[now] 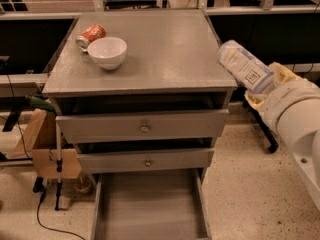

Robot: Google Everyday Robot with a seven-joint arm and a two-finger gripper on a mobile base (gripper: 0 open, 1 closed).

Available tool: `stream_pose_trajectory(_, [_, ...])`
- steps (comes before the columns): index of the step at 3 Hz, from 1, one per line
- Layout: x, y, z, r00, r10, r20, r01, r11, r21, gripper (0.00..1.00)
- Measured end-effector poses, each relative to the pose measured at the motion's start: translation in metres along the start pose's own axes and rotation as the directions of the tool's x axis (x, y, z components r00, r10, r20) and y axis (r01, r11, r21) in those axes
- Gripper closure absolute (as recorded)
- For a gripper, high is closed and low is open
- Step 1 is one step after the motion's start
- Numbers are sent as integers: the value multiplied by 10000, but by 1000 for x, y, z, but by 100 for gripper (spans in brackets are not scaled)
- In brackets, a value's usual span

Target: Pick blue plastic bottle from bottom drawer and place on counter

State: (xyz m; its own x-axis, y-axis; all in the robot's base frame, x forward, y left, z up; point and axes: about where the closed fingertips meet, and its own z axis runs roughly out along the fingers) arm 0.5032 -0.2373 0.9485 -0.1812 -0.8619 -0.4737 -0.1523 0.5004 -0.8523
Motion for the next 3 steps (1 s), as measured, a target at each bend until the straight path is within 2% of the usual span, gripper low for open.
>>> stream_pose_trajectory(1, [0, 0, 0, 10000, 0, -2, 0, 10000, -4, 100])
stream_pose_trajectory(2, [-19, -11, 13, 9987, -133, 499, 131, 9999, 56, 100])
stream_pose_trajectory(3, [-61, -13, 42, 9896, -309, 1405, 326, 9994, -100, 100])
